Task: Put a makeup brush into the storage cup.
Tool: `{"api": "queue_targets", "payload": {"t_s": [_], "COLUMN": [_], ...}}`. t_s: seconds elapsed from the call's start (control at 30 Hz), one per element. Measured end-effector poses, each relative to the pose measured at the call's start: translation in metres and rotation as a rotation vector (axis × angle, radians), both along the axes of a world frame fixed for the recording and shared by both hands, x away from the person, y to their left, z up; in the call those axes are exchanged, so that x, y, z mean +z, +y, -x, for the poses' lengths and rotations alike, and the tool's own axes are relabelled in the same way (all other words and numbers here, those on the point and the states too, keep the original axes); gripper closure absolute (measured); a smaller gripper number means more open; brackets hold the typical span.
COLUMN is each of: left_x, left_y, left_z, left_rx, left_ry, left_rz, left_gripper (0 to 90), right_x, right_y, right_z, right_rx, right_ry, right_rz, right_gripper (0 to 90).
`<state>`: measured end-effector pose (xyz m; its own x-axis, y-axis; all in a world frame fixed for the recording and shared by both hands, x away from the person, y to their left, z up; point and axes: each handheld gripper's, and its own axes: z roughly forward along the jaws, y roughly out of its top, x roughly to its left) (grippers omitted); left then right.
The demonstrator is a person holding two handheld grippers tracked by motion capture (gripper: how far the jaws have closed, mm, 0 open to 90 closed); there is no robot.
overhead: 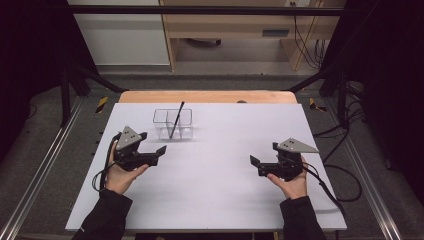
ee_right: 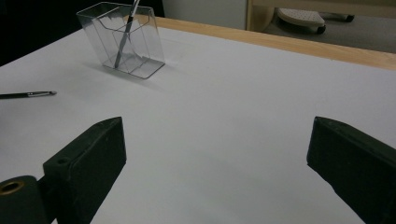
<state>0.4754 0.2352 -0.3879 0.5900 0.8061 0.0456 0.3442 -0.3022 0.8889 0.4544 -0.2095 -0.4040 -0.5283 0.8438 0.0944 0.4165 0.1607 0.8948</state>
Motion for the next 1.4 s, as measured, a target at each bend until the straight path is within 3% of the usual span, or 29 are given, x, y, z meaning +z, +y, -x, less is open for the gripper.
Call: {"api": "queue_targets", "payload": {"t_s": [0.2, 0.6, 1.07, 1.23, 1.4], "left_x": [-0.005, -0.015, -0.022, -0.024, -0.026], "left_y": [0.010, 0.037, 0.054, 0.063, 0.068], "left_z": [0.008, 0.021, 0.025, 0.024, 0.023], "left_rx": [0.002, 0.001, 0.016, 0.016, -0.002], "left_ry": [0.002, 0.037, 0.061, 0.084, 0.122], "left_rz": [-0.005, -0.112, -0.090, -0.109, -0.158], "left_gripper": [13.2, 11.2, 10.9, 11.4, 12.8], "right_x": [0.000, 0.001, 0.000, -0.001, -0.002], "right_y": [0.000, -0.001, 0.000, 0.001, 0.002], "right_z": [0.000, 0.002, 0.002, 0.002, 0.002], "right_rx": [0.002, 0.003, 0.004, 0.007, 0.015], "right_ry": [0.002, -0.001, -0.002, 0.002, 0.008], "right_rz": [0.002, 0.003, 0.007, 0.020, 0.031], "right_gripper": [5.0, 5.0, 4.8, 4.8, 4.8]}}
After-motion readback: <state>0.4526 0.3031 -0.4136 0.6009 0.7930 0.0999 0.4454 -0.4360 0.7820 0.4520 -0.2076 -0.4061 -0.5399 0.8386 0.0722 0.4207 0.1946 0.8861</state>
